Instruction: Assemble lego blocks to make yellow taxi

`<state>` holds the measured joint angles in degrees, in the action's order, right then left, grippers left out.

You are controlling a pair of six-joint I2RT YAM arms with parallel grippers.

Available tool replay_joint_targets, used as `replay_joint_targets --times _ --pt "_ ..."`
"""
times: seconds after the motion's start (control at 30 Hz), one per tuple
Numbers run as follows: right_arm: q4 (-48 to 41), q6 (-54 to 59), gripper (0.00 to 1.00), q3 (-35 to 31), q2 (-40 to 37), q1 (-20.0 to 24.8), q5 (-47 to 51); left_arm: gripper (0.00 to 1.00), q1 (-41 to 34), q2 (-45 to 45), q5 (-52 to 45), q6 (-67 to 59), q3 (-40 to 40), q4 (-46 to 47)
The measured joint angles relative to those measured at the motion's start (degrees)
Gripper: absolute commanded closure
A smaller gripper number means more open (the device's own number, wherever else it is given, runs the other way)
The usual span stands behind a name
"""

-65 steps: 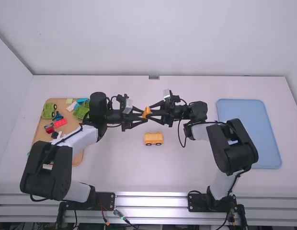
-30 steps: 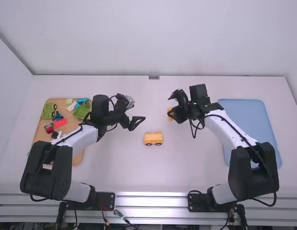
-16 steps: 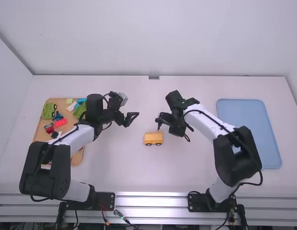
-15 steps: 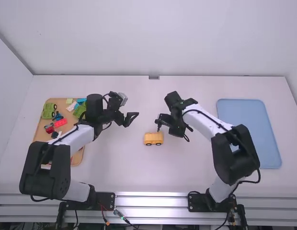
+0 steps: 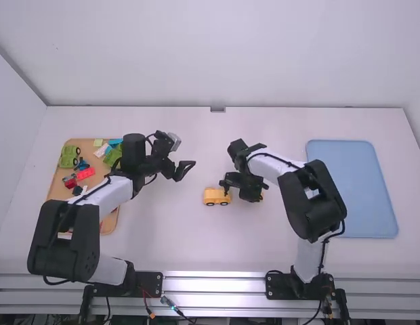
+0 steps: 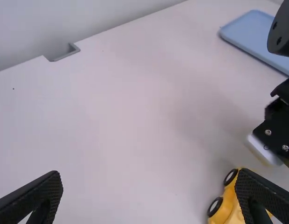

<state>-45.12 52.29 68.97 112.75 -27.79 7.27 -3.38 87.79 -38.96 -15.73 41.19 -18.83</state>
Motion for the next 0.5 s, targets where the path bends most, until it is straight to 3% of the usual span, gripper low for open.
replay_joint_targets --times 0.27,0.4,0.5 --pt "-0.76 0.13 0.01 1.42 0.00 0.00 0.04 0.01 0.02 0.00 0.04 0.02 -0.02 0.20" --pt "-2.49 -0.76 0.01 6.69 -0.42 0.42 -3.48 0.01 0.00 0.00 -1.11 -1.68 -0.02 1.42" --pt "-2.86 -0.68 0.01 8.33 -5.09 2.49 -9.49 0.01 0.00 0.00 -4.72 -6.88 -0.02 3.80"
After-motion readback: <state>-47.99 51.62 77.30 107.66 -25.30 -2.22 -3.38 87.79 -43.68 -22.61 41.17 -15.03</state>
